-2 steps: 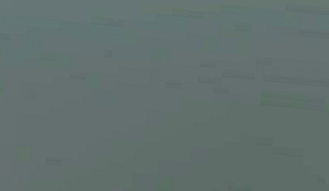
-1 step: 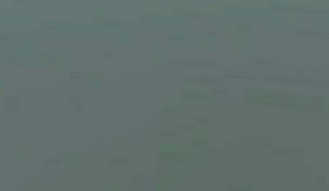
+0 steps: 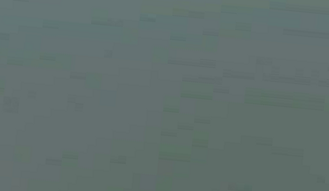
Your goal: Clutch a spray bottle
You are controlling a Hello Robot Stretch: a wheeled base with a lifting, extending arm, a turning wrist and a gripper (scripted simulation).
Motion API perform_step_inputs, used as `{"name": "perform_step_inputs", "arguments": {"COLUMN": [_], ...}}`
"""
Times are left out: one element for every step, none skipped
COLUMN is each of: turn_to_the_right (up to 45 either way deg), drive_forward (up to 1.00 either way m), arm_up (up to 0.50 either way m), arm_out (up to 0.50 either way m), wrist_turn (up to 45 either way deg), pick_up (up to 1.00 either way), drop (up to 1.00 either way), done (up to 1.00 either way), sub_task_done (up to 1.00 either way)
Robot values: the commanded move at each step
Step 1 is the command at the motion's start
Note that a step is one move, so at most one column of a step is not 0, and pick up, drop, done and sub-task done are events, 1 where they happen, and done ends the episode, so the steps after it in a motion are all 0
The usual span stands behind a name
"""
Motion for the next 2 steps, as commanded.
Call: {"name": "perform_step_inputs", "arguments": {"turn_to_the_right": [0.0, 0.0], "drive_forward": [0.00, 0.00], "arm_up": [0.00, 0.00], "arm_out": [0.00, 0.00], "wrist_turn": [0.0, 0.0], "pick_up": [1.00, 0.00], "drop": [0.00, 0.00], "done": [0.00, 1.00], "sub_task_done": [0.00, 0.00]}}
